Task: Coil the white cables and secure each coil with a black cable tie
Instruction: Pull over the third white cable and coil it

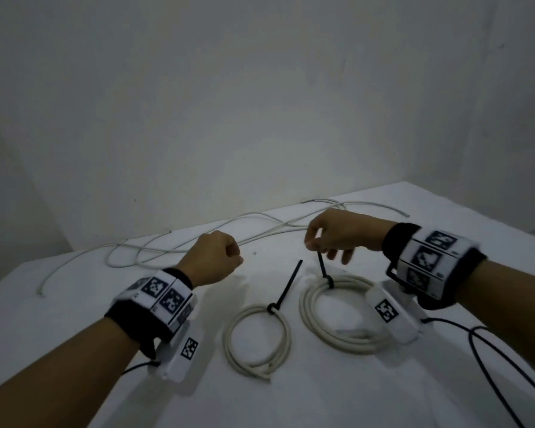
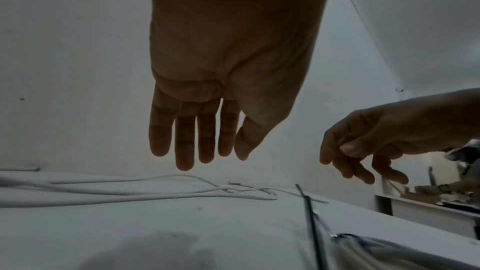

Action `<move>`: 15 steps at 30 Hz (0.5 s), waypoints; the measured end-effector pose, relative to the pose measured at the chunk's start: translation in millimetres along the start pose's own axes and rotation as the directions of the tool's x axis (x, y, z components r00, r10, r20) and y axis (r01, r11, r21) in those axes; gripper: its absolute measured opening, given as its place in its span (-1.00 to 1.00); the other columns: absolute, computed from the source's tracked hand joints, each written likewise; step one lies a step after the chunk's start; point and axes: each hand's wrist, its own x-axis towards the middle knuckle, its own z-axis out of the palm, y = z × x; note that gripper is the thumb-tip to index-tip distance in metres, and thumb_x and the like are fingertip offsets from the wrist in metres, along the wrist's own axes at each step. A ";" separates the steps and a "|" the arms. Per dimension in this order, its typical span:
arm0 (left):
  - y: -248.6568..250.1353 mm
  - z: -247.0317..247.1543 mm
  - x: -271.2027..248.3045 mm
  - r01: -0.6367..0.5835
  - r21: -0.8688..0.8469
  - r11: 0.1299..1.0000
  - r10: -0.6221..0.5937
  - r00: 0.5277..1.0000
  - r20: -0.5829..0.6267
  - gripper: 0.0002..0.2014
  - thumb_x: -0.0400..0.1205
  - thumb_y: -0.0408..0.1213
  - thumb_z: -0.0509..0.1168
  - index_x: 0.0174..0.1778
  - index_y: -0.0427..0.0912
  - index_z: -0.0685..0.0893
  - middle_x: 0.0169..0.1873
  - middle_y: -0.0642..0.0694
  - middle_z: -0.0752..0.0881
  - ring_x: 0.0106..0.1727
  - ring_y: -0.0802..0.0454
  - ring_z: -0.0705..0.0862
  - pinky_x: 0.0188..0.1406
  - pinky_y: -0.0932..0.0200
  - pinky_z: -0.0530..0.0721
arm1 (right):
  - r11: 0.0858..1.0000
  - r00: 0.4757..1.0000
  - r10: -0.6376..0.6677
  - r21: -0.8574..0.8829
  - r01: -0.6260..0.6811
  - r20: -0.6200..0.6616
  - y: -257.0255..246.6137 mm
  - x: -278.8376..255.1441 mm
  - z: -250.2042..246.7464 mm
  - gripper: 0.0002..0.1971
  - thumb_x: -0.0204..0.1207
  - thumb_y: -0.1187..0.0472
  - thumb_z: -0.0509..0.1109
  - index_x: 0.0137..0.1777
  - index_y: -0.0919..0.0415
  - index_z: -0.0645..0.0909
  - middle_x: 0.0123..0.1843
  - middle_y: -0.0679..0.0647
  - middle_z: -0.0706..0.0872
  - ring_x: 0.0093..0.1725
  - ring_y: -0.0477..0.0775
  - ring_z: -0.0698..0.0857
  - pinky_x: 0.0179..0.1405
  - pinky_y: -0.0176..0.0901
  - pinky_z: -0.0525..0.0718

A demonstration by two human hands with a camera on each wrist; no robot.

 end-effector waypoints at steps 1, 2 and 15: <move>-7.9 -1.1 13.4 0.007 0.014 1.000 -0.007 1.000 0.013 -0.83 0.58 -0.22 0.39 0.00 -0.22 0.74 -0.03 -0.12 0.77 -0.09 0.08 0.63 -0.15 0.28 0.49 | 1.000 1.000 -0.018 -0.014 0.018 0.021 -5.4 17.5 1.9 -0.86 0.58 0.17 0.35 0.04 0.20 0.65 -0.21 0.09 0.66 -0.27 0.01 0.69 -0.50 -0.22 0.68; -16.1 -1.7 27.7 0.019 0.019 1.000 -0.019 0.999 0.030 -0.81 0.57 -0.23 0.39 0.03 -0.22 0.74 0.00 -0.13 0.76 -0.07 0.07 0.63 -0.12 0.27 0.50 | 0.999 0.999 -0.029 -0.041 0.031 0.037 -10.5 36.1 3.8 -0.88 0.58 0.19 0.34 0.03 0.19 0.65 -0.22 0.08 0.66 -0.26 0.01 0.69 -0.48 -0.22 0.69; -86.4 48.7 144.2 -0.019 0.371 0.929 -0.046 0.985 0.166 -0.67 0.65 -0.32 0.18 0.32 -0.33 0.56 0.34 -0.28 0.60 0.31 -0.19 0.59 0.21 0.10 0.55 | 0.635 0.988 0.008 -0.764 0.114 0.154 -32.8 215.0 36.3 -0.57 0.64 0.26 0.21 0.50 0.32 0.43 0.51 0.24 0.46 0.44 0.24 0.50 0.35 -0.06 0.47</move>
